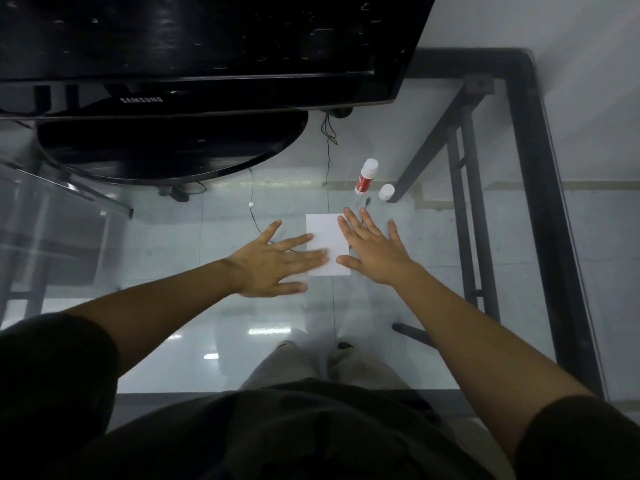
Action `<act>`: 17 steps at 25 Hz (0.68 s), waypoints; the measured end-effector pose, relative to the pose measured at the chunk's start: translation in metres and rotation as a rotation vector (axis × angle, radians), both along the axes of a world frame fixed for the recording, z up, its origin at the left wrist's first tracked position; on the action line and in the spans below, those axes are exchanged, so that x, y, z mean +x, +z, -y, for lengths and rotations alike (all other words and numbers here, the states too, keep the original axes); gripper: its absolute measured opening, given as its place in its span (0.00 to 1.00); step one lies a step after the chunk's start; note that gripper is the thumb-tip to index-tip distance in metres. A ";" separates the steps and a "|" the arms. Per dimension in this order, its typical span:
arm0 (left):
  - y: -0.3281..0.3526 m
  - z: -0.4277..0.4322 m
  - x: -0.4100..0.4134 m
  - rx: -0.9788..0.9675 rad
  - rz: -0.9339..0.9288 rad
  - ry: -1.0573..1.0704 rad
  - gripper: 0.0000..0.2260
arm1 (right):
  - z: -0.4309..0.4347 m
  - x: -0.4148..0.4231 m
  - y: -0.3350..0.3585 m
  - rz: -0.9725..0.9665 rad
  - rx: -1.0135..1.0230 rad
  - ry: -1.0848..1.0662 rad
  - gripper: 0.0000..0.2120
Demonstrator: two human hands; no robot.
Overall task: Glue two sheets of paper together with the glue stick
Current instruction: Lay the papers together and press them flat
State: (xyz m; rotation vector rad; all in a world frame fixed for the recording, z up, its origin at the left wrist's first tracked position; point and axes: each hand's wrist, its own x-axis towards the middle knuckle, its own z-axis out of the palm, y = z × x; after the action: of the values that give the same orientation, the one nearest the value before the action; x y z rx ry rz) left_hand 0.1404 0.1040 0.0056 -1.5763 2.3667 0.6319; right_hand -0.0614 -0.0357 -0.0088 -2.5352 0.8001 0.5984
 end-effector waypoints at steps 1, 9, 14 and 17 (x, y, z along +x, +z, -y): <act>0.000 0.003 -0.005 -0.013 -0.060 0.139 0.27 | 0.000 0.000 0.000 -0.004 0.008 -0.005 0.36; -0.029 0.004 -0.047 -0.106 0.064 0.579 0.27 | 0.000 0.001 -0.005 -0.021 -0.026 0.015 0.37; -0.033 0.003 -0.047 -0.129 0.067 0.574 0.26 | -0.007 -0.010 -0.004 0.068 -0.144 0.007 0.35; -0.032 0.002 -0.047 -0.151 0.064 0.572 0.25 | -0.030 -0.018 0.002 0.091 -0.235 0.086 0.31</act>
State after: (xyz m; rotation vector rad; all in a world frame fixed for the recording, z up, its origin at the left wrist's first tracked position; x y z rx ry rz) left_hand 0.0930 0.1024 -0.0266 -2.3273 1.9464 0.4961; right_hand -0.0797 -0.0052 -0.0065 -2.8005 0.7716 0.4340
